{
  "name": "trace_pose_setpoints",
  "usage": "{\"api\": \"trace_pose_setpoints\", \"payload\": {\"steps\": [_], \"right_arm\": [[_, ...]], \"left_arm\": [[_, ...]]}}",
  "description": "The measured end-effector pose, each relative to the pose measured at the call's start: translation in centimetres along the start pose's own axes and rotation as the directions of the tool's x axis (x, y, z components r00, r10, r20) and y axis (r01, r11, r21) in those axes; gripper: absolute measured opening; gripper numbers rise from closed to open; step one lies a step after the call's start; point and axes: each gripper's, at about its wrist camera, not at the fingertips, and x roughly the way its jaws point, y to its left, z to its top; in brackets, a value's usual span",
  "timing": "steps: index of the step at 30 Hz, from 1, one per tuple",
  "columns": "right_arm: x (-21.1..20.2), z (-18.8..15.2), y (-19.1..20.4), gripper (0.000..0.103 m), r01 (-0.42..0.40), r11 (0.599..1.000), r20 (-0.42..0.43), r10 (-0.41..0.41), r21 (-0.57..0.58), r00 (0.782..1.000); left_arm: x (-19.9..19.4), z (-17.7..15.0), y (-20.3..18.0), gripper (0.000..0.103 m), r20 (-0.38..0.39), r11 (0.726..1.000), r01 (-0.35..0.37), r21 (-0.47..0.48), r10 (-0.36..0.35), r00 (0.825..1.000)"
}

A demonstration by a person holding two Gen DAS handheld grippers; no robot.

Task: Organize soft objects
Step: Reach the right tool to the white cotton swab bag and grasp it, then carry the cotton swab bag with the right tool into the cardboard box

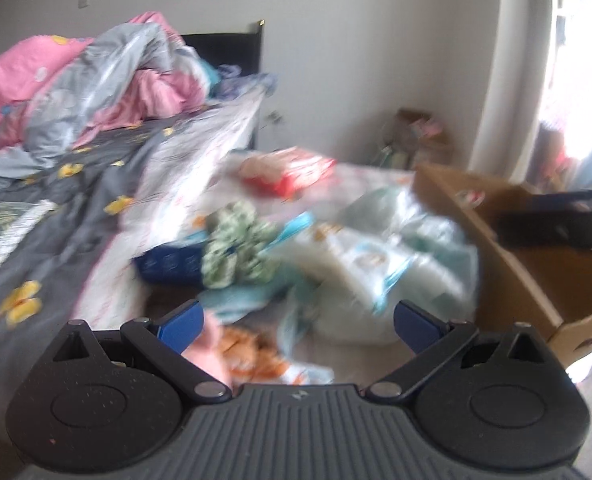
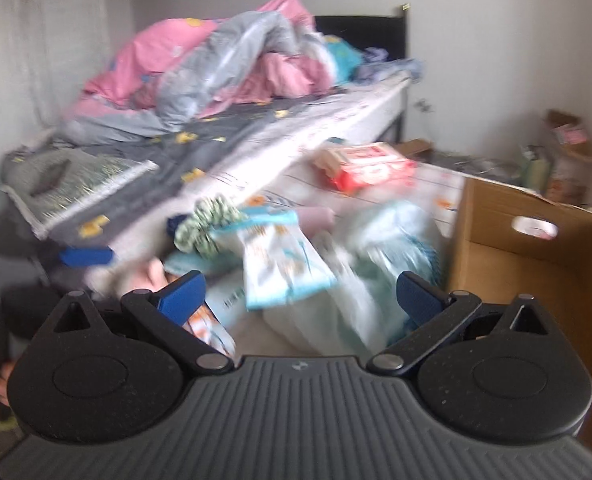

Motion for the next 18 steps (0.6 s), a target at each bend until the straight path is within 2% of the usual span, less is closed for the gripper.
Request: {"api": "trace_pose_setpoints", "payload": {"steps": [2,6,8,10,14,18], "right_arm": [[1.3,2.0,-1.4,0.102,-0.107,0.994,-0.014,0.107,0.025,0.994],[5.7,5.1,-3.5,0.1,-0.258,0.964,-0.086,0.262,0.057,0.961],[8.2,6.0,-4.4,0.095,-0.318,0.944,-0.135,0.329,0.091,0.935],[11.5,6.4,-5.1,0.091,-0.372,0.918,-0.204,0.393,0.136,0.897],[17.5,6.1,-6.5,0.089,-0.389,0.891,-0.322,0.448,0.233,0.834],[21.7,4.9,-8.5,0.089,-0.388,0.859,-0.376,0.499,0.336,0.781]], "left_arm": [[0.9,0.4,0.0,0.099,-0.004,0.998,0.04,-0.039,-0.04,0.999],[3.0,1.3,0.5,0.091,-0.012,0.981,0.12,-0.152,-0.123,0.992],[4.0,1.7,0.7,0.084,-0.016,0.972,0.133,-0.196,-0.139,0.99],[5.2,2.1,1.0,0.077,-0.041,0.966,0.126,-0.226,-0.139,0.989],[7.5,2.7,1.4,0.074,-0.085,0.95,0.133,-0.284,-0.163,0.983],[9.4,3.1,1.4,0.074,-0.122,0.948,0.13,-0.289,-0.172,0.978]]}}
